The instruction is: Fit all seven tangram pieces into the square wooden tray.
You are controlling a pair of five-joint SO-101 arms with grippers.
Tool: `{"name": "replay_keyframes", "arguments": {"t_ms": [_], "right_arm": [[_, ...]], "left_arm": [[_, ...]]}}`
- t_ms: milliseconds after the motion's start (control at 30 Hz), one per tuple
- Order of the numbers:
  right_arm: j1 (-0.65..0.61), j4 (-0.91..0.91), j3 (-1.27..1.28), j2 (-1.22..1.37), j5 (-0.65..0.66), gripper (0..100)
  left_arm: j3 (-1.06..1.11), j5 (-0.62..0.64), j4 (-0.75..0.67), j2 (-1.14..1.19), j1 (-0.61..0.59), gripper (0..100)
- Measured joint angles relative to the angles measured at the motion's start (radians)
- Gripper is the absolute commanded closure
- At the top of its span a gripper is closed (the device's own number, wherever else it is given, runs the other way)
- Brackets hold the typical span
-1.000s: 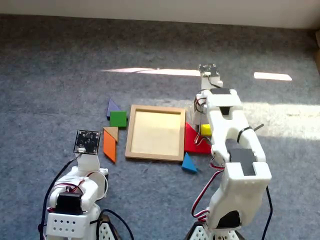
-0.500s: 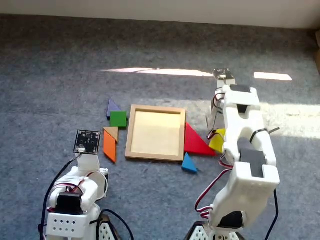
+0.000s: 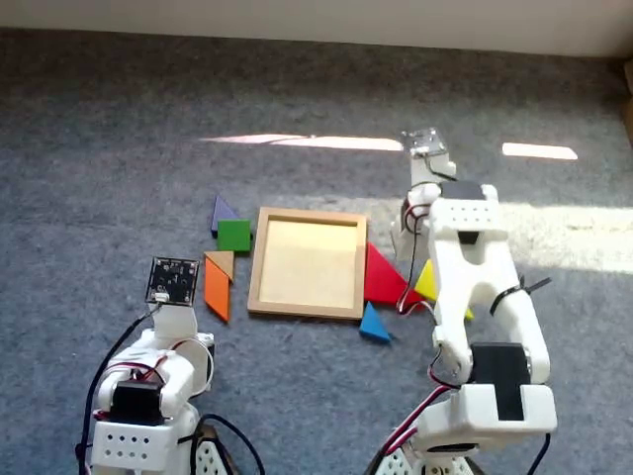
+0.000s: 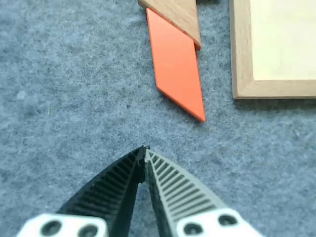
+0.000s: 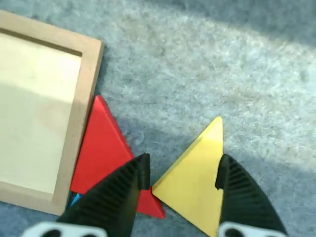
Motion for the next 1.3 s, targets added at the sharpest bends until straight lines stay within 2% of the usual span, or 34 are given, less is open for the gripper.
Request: {"name": "replay_keyframes", "arguments": {"t_ms": [100, 500, 700, 1067, 1300], "right_arm": [[0.0, -0.08, 0.06, 0.0, 0.0, 96.4], [0.006, -0.129, 0.153, 0.0, 0.006, 96.5], [0.106, -0.129, 0.157, 0.0, 0.091, 96.5], [0.293, -0.012, 0.157, -0.002, 0.241, 96.7], [0.308, 0.092, 0.124, -0.195, 0.253, 96.7]], "left_arm": [[0.0, 0.0, 0.0, 0.0, 0.0, 99], [0.0, 0.0, 0.0, 0.0, 0.0, 99], [0.0, 0.0, 0.0, 0.0, 0.0, 99], [0.0, 0.0, 0.0, 0.0, 0.0, 99], [0.0, 0.0, 0.0, 0.0, 0.0, 99]]}}
